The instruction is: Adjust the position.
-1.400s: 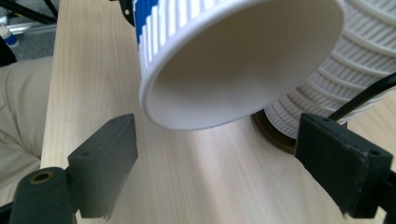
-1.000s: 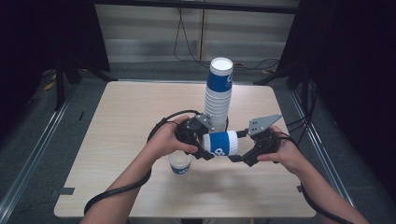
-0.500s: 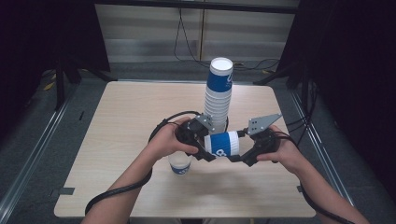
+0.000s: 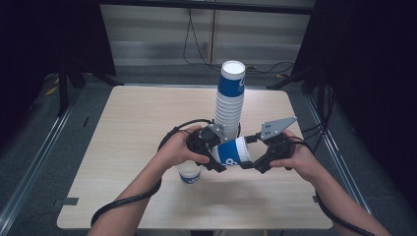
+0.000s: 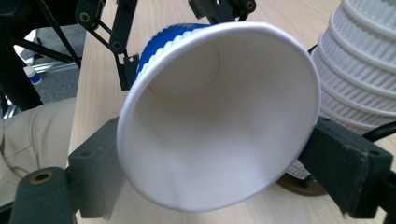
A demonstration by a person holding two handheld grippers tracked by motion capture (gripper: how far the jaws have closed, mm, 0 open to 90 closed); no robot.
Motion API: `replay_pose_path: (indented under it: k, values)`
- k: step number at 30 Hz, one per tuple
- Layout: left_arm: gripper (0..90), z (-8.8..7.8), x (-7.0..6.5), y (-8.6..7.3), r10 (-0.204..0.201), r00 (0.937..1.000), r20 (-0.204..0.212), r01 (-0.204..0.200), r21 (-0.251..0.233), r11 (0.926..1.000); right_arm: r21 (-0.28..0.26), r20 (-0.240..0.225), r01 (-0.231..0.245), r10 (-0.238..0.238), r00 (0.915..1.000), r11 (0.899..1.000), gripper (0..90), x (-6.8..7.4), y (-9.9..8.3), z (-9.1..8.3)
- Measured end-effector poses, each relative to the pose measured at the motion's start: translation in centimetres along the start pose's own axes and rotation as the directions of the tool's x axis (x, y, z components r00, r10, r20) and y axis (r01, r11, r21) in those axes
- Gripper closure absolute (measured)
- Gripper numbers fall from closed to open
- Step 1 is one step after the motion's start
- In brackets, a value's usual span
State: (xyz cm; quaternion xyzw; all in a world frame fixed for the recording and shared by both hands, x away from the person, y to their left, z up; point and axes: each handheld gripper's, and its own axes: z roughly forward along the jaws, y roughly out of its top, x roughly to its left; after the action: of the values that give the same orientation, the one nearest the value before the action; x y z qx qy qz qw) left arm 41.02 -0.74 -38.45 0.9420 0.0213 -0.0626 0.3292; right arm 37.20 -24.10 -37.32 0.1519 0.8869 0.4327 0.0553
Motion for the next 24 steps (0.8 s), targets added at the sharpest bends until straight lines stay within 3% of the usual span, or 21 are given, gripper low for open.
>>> replay_pose_path:
  k: [5, 8, 13, 24]
  values:
    - [30.4, -0.1, -0.1, 0.1, 0.005, 0.9994, -0.034, -0.005, 0.01, 0.9999, 0.011, 0.007, 0.006, -0.006, 1.0, 1.0, 16.5, -0.1, 0.0, 0.1]
    - [24.3, -0.1, -0.1, 0.2, 0.018, 0.9978, -0.064, -0.018, 0.01, 0.9998, 0.002, 0.004, -0.003, 0.003, 1.0, 1.0, 17.4, -0.1, 0.1, -0.2]
    - [22.1, 0.0, -0.4, 0.5, 0.036, 0.9966, -0.074, -0.036, 0.01, 0.9993, 0.005, 0.001, 0.0, 0.0, 1.0, 1.0, 18.0, 0.0, 0.1, -0.4]
    - [19.4, -0.3, -0.3, 0.2, 0.01, 0.9953, -0.096, -0.007, 0.024, 0.9997, 0.005, 0.016, -0.022, 0.022, 0.9996, 1.0, 18.4, -0.2, -1.0, -1.1]
